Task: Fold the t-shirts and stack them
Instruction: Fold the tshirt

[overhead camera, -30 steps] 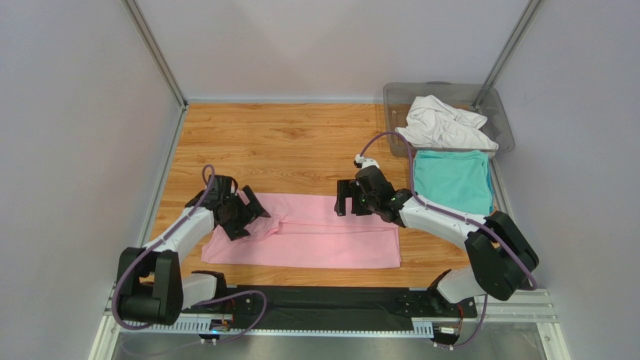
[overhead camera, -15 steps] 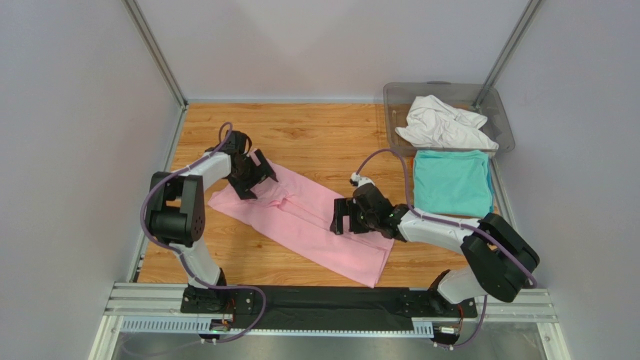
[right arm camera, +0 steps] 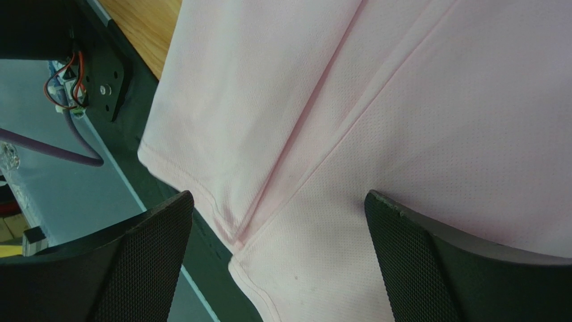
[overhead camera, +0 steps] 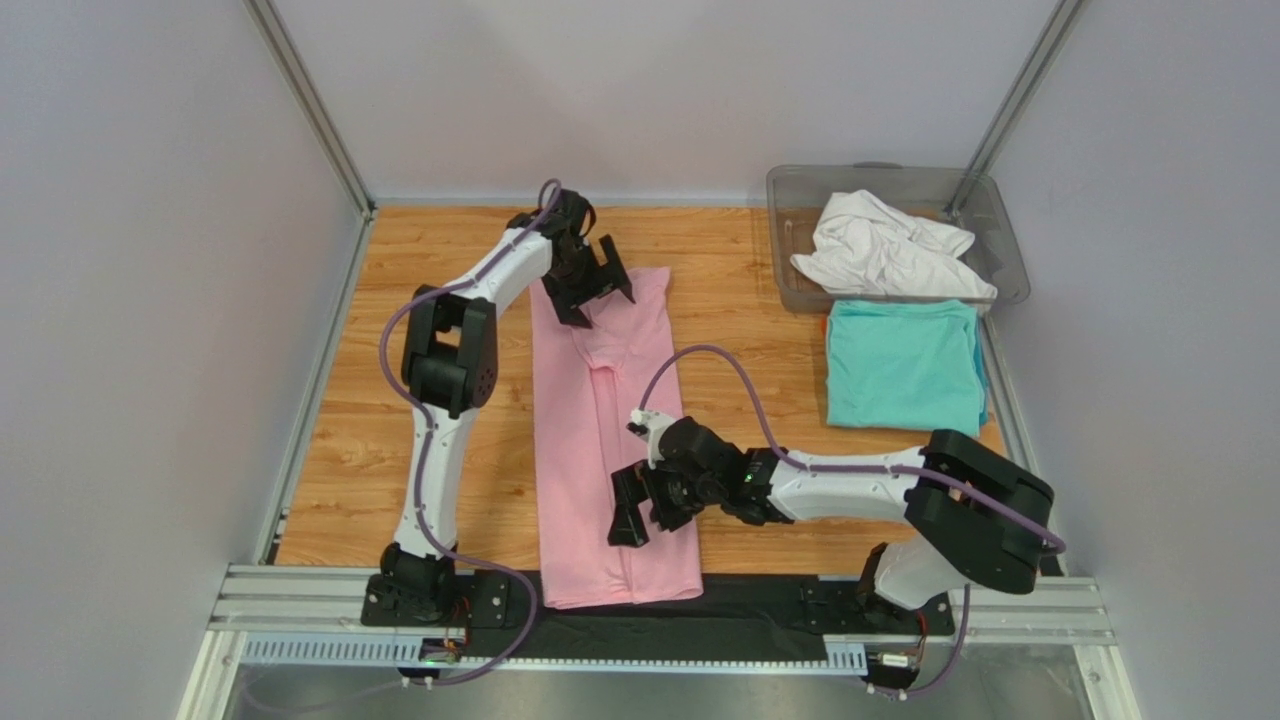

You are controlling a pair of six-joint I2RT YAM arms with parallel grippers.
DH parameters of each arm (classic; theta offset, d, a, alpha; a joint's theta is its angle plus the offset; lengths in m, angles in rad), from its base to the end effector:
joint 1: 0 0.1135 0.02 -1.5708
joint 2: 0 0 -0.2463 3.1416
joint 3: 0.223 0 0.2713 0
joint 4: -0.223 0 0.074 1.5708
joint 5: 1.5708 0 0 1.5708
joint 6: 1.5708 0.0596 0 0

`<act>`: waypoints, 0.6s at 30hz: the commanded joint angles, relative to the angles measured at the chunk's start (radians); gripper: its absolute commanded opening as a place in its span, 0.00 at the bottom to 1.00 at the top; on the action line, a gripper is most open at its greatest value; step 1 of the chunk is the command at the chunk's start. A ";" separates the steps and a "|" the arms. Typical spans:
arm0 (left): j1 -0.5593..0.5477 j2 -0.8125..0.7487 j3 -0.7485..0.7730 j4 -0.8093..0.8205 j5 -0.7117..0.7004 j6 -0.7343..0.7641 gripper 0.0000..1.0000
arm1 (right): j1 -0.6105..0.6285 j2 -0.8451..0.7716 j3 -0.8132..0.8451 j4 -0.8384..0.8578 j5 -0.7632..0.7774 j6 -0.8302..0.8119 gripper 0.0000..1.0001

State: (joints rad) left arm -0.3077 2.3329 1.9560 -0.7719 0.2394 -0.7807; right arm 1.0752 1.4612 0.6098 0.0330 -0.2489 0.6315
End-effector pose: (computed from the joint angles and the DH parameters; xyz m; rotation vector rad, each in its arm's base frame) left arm 0.4838 -0.1686 0.1298 -0.5945 2.7791 -0.6074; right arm 0.1310 0.2732 0.1026 -0.7101 2.5537 1.0057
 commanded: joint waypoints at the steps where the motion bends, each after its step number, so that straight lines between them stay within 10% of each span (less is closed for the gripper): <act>1: -0.034 0.106 0.115 -0.075 0.009 -0.012 1.00 | 0.035 0.059 0.044 0.041 -0.066 0.000 1.00; 10: -0.037 0.163 0.224 -0.075 -0.028 -0.029 1.00 | 0.040 0.007 0.087 -0.028 0.060 -0.059 1.00; 18: -0.039 -0.092 0.241 -0.087 0.017 0.040 1.00 | 0.043 -0.202 0.165 -0.170 0.183 -0.125 1.00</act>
State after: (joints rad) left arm -0.3511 2.4241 2.1681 -0.8478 0.2424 -0.7925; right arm 1.1103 1.3800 0.7254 -0.1108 -0.1371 0.5507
